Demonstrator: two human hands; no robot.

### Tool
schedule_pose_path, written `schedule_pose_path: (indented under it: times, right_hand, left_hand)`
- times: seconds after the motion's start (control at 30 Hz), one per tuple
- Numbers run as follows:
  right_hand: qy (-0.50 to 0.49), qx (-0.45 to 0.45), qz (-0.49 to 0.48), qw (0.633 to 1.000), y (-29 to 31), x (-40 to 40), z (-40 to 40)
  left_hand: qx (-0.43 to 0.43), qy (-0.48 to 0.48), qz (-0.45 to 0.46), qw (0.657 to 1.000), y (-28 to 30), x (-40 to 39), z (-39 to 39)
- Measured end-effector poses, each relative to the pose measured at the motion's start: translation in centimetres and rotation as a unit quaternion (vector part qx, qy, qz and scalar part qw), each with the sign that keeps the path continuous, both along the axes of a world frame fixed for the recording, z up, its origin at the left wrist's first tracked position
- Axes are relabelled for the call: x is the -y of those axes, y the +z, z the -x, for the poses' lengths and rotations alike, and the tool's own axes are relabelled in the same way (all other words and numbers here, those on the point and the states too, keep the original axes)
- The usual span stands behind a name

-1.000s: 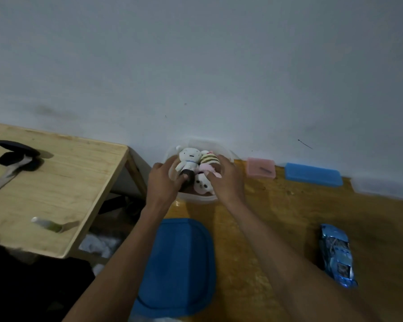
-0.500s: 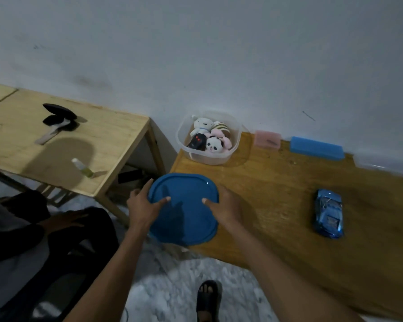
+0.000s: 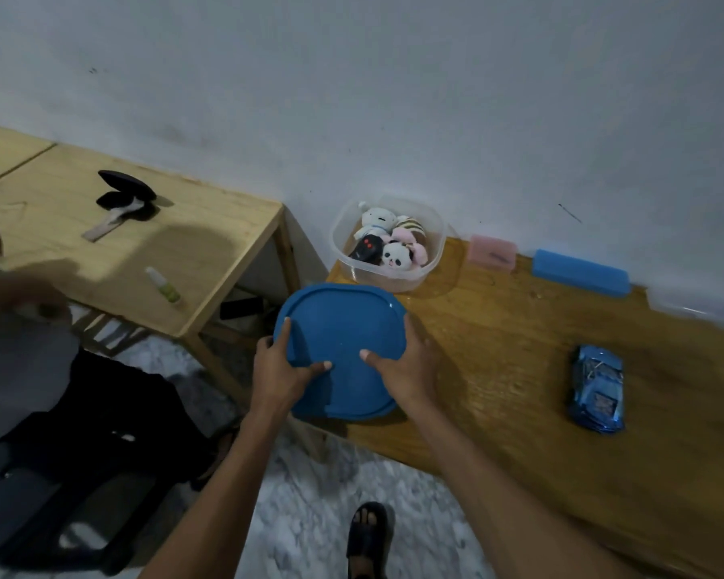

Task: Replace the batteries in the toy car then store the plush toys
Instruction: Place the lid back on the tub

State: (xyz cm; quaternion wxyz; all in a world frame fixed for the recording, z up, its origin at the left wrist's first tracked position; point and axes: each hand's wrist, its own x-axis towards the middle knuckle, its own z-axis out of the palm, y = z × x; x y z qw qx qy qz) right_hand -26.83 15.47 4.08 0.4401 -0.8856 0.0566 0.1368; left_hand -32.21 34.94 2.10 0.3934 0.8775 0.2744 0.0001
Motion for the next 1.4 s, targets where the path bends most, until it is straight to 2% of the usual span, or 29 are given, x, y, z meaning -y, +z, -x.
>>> schedule_pose_path:
  times: [0.1,0.23,0.47,0.63,0.8,1.03,1.4]
  right_hand:
    - [-0.003,0.048,0.031,0.998,2.4,0.7,-1.3]
    - [-0.032,0.121,0.021,0.992,4.9,1.3,-4.4]
    - [-0.066,0.137,0.048,0.987,7.3,1.4,-13.3]
    - [-0.091,0.122,0.064,0.986,5.5,0.4,-19.1]
    - [-0.101,0.096,0.090,0.986,2.6,-0.4,-21.8]
    - [-0.107,0.107,0.168,0.974,0.4,-1.1,-22.2]
    - [-0.092,0.127,0.204,0.966,-0.4,-1.7,-21.5]
  left_hand:
    - [0.040,-0.019,-0.035,0.998,2.6,0.2,-2.0]
    - [0.097,-0.047,-0.047,0.993,6.1,1.0,-5.6]
    - [0.120,-0.096,-0.073,0.985,8.7,0.9,-15.8]
    - [0.136,-0.131,-0.078,0.979,7.4,-0.3,-22.2]
    - [0.130,-0.143,-0.078,0.978,4.1,-1.0,-25.5]
    - [0.147,-0.127,-0.046,0.980,1.6,-0.9,-26.4]
    - [0.134,-0.133,-0.054,0.981,0.5,-1.1,-26.6]
